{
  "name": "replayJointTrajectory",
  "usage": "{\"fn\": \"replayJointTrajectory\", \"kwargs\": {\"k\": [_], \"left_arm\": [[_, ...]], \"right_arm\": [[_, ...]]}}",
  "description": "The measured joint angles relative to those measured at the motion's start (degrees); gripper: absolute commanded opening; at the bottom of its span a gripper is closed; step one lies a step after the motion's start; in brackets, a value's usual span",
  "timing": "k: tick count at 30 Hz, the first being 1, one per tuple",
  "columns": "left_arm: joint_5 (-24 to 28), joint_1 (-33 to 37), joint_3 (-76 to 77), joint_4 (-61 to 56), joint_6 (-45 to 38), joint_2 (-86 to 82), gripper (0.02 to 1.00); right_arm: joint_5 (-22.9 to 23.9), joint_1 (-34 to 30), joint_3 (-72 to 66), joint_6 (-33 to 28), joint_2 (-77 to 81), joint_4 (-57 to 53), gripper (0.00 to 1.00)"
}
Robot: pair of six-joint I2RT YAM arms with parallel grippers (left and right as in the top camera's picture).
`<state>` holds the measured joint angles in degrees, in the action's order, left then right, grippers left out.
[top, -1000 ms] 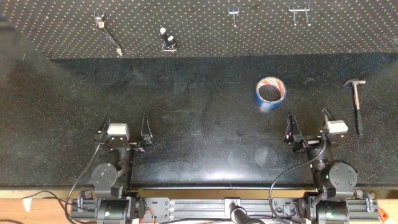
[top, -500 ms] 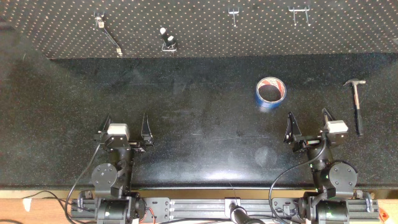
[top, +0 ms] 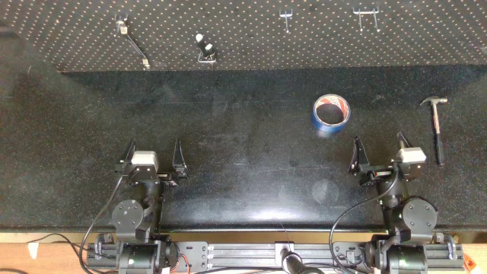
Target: Place Tools Onto Pegboard
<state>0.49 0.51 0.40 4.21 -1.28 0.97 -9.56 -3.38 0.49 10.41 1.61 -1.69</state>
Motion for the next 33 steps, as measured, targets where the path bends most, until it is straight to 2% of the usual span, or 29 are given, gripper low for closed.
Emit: {"fn": "replayJointTrajectory", "kwargs": {"k": [3,6,9,11,13,17,20,24,26,28,32,33], "left_arm": [[0.0,0.0,0.0,0.0,0.0,0.0,0.996],[0.02,0.0,0.0,0.04,0.0,-0.04,0.996],[0.02,0.0,0.0,0.04,-0.02,-0.11,0.996],[0.02,0.0,0.0,0.04,0.0,-0.09,0.996],[0.02,0.0,0.0,0.04,0.0,-0.09,0.996],[0.02,0.0,0.0,0.04,0.0,-0.09,0.996],[0.02,0.0,0.0,0.04,0.0,-0.09,0.996],[0.02,0.0,0.0,0.04,0.0,-0.11,0.996],[0.02,0.0,0.0,0.04,0.0,-0.11,0.996],[0.02,0.0,0.0,0.04,0.0,-0.11,0.996],[0.02,0.0,0.0,0.04,0.0,-0.17,0.996],[0.0,0.0,0.0,0.04,0.0,-0.2,0.996]], "right_arm": [[0.02,0.0,2.01,0.02,4.79,1.25,0.972],[-0.48,0.0,13.29,1.33,15.98,1.51,0.972],[-5.07,0.13,23.56,1.75,24.96,3.21,0.974],[-9.29,1.57,27.45,2.01,28.96,8.28,0.972],[-12.66,3.63,28.74,2.25,30.47,12.68,0.972],[-16.0,7.32,29.29,2.45,30.71,21.97,0.972],[-16.87,7.78,29.68,2.45,30.58,29.33,0.972],[-14.6,8.24,29.79,4.9,30.64,29.92,0.974],[-12.31,8.81,30.42,8.13,31.08,27.43,0.978],[-10.21,9.42,32.87,10.97,32.79,19.69,0.976],[-7.08,9.6,42.49,13.4,40.89,-5.16,0.974],[-5.46,9.9,46.25,13.84,44.26,-14.43,0.974]]}}
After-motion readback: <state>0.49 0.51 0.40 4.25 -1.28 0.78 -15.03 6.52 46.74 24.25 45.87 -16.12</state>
